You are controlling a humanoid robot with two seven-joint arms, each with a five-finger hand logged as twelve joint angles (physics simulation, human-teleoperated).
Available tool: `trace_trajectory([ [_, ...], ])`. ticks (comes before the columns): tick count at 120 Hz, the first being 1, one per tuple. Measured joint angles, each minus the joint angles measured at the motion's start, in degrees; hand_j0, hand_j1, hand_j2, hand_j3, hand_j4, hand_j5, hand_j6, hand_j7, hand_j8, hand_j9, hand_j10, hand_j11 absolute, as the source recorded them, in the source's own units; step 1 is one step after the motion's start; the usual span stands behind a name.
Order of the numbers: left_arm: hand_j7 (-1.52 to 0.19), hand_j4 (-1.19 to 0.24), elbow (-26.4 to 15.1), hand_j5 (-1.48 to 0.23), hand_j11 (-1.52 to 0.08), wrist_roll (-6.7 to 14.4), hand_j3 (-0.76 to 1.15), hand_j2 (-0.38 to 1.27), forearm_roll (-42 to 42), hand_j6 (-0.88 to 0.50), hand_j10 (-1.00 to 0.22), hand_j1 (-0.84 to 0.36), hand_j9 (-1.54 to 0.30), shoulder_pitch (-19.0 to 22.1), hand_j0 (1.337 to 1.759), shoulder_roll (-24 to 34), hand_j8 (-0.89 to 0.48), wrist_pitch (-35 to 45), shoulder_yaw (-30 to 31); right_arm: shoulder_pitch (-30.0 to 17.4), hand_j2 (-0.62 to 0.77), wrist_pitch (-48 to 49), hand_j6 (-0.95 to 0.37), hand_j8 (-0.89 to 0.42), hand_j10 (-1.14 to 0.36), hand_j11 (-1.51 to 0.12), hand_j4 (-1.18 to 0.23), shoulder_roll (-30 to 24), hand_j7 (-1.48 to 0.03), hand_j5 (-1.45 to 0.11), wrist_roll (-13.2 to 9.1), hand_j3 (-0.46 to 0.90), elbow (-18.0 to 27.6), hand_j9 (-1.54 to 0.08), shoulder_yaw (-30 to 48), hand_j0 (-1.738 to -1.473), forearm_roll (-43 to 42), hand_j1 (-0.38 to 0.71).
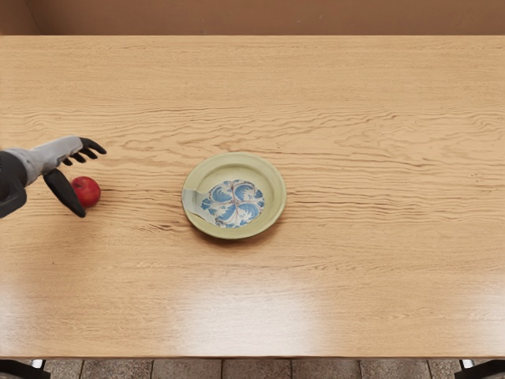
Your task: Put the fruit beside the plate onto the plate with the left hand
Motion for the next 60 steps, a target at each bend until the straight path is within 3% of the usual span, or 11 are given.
trace_trajectory([
  [13, -0.32, -0.25, 0.08, -0.32, -0.32, 0.0, 0.0, 0.05, -0.26, -0.25, -0.25, 0.06, -0.32, -4.61, 1.658, 0.19, -0.25, 0.0, 5.17, 0.0, -0.01, 0.01, -0.04, -0.04, -0.03, -0.05, -0.04, 0.0, -0.05, -0.05, 0.0, 0.0, 0.0, -0.05, 0.0, -1.658, 0.0, -0.31],
  [38, -0.32, -0.25, 0.55, -0.32, -0.32, 0.0, 0.0, 0.05, -0.55, -0.25, -0.25, 0.06, -0.32, -7.08, 1.658, 0.29, -0.25, -0.05, 11.26, 0.0, -0.01, 0.0, -0.04, -0.04, -0.03, -0.05, -0.04, 0.0, -0.05, -0.05, -0.01, 0.0, 0.0, -0.05, 0.0, -1.658, 0.0, -0.31],
  [60, -0.32, -0.25, 1.55, -0.32, -0.32, 0.0, 0.0, 0.05, -0.54, -0.25, -0.25, 0.06, -0.32, -8.81, 1.658, 1.16, -0.25, 0.75, 13.01, 0.01, -0.01, 0.01, -0.04, -0.04, -0.03, -0.05, -0.04, 0.0, -0.05, -0.05, -0.01, 0.0, 0.0, -0.05, 0.0, -1.658, 0.0, -0.31],
])
